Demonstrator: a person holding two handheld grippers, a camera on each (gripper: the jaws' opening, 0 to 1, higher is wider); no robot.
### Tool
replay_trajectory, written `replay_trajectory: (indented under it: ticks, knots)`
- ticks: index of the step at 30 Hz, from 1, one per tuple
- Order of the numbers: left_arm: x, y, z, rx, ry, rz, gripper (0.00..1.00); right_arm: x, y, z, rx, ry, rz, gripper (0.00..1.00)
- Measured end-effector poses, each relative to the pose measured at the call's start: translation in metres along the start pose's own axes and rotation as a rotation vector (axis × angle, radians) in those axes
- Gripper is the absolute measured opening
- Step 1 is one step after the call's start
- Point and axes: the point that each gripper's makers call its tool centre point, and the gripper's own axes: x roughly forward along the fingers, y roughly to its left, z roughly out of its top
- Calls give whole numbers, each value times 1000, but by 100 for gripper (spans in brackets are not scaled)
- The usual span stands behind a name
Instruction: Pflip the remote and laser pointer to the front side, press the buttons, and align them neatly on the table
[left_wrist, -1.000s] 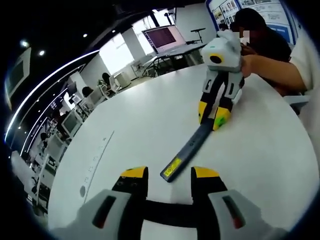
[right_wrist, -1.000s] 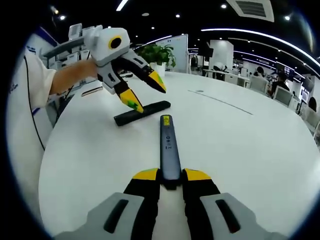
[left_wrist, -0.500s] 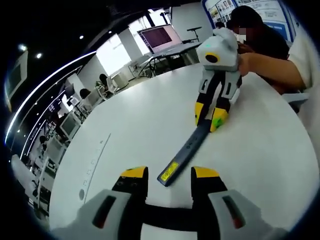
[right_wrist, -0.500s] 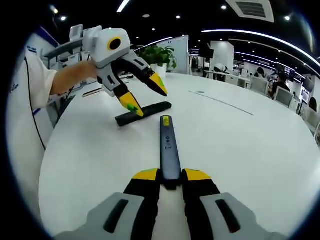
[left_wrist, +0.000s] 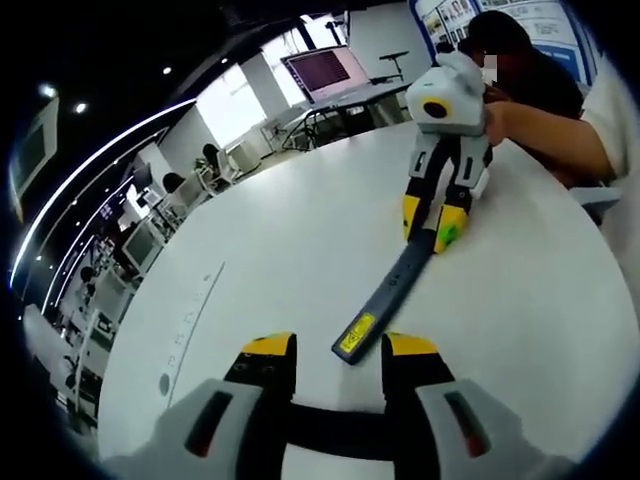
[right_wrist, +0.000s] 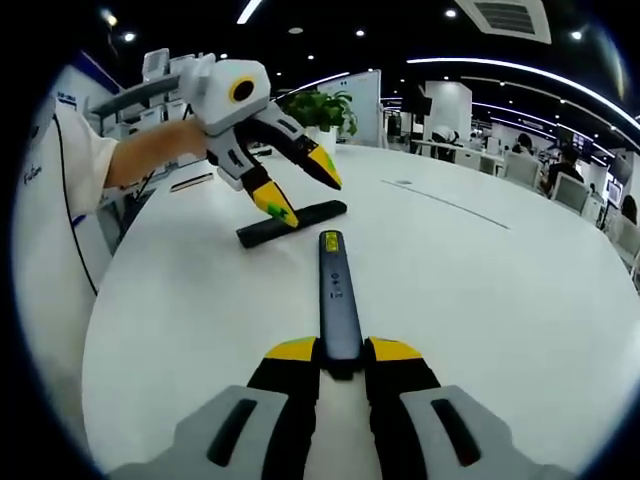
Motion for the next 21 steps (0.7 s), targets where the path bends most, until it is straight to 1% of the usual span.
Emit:
replay_trajectory:
  ticks: [7, 9, 10, 11, 15, 16, 18, 21]
  knots:
    - [8, -10, -10, 10, 39, -25, 35, -3, -2, -3, 2, -7, 1, 21]
    - [10, -12, -12, 17, 47, -26, 35, -5, -3, -4, 15, -11, 12, 21]
    - [11, -14, -12, 19, 50, -31, 35, -6, -2, -3, 43, -14, 20, 21]
    - [11, -15, -13, 21, 51, -35, 35, -6, -2, -3, 43, -14, 19, 21]
    - [14, -18, -12, 31, 51, -44, 35, -6, -2, -4, 13, -10, 13, 21]
    - [14, -18, -12, 32, 51, -44, 33, -5, -2, -4, -3, -10, 12, 21]
    - [15, -19, -12, 44, 49, -50, 29, -6, -2, -4, -9, -10, 7, 21]
    - [16, -22, -13, 43, 54, -58, 31, -6, -2, -4, -12, -12, 6, 21]
